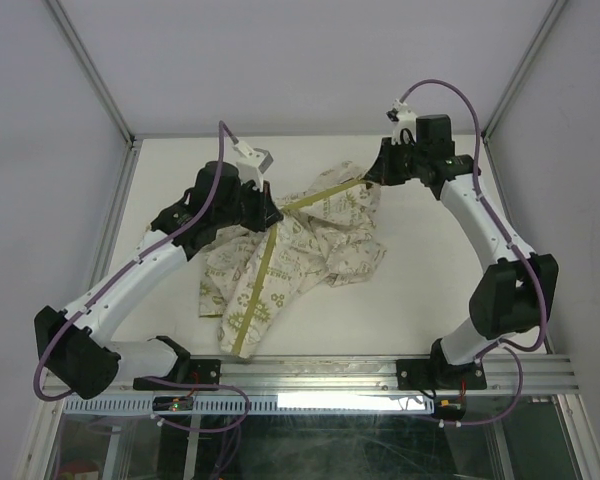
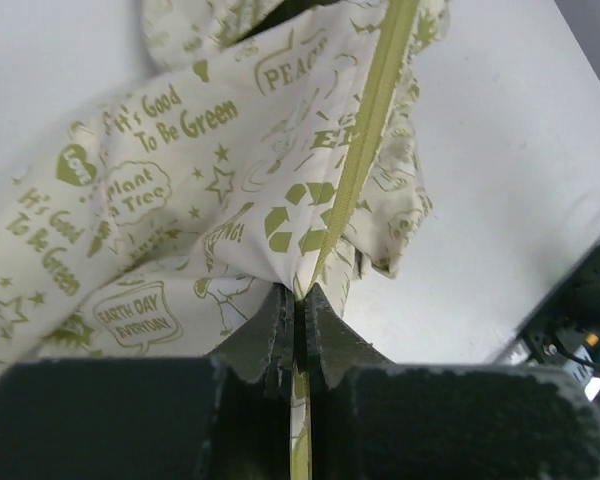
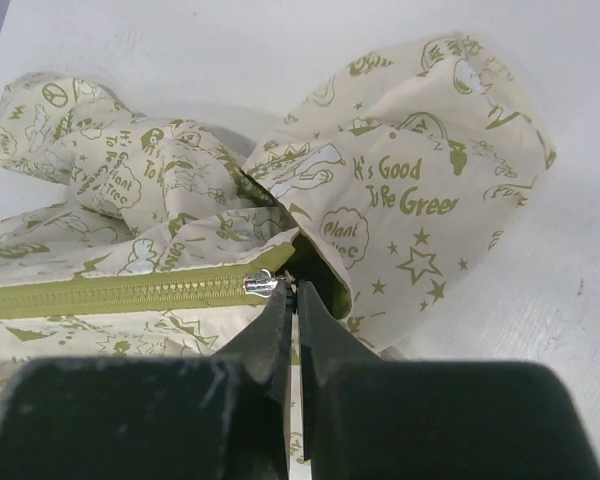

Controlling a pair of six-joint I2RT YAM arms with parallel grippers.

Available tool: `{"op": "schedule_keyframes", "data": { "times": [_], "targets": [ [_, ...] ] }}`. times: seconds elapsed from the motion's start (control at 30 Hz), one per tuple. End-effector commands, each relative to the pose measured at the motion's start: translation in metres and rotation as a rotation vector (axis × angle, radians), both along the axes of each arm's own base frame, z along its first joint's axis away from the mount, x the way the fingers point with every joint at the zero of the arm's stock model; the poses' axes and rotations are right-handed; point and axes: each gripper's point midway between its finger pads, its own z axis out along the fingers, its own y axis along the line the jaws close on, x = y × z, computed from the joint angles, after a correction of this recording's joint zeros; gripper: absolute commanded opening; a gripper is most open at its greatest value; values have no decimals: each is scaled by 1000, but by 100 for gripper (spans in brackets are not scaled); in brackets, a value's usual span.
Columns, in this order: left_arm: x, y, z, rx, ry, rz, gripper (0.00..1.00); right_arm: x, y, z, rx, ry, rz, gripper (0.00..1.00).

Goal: Zip up the jacket

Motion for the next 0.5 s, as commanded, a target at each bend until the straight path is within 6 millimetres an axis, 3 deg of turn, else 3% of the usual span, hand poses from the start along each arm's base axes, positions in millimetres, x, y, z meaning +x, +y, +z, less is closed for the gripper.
{"op": "schedule_keyframes", "data": {
  "times": [0.0, 0.1, 0.17, 0.2, 0.27, 0.33, 0.37, 0.47],
  "targets": [
    [30, 25, 41, 150, -179, 67, 0, 28, -62, 87, -58, -291, -187, 0],
    [40, 26, 69, 158, -254, 76, 1, 6, -56, 118, -35, -384, -116, 0],
    [38, 24, 81, 133, -271, 65, 19, -12, -50, 131, -6, -429, -72, 4],
    [35, 23, 85, 114, -272, 61, 28, -25, -48, 139, 8, -459, -51, 13],
    [29, 24, 91, 73, -274, 77, 44, -45, -46, 138, 24, -477, -32, 33],
    [25, 31, 95, 41, -275, 127, 57, -61, -50, 140, 23, -515, -45, 44],
    [25, 39, 98, 38, -282, 170, 68, -68, -55, 141, 16, -534, -67, 50],
    [20, 67, 109, 34, -309, 315, 98, -83, -75, 142, -31, -581, -172, 81]
  ]
}}
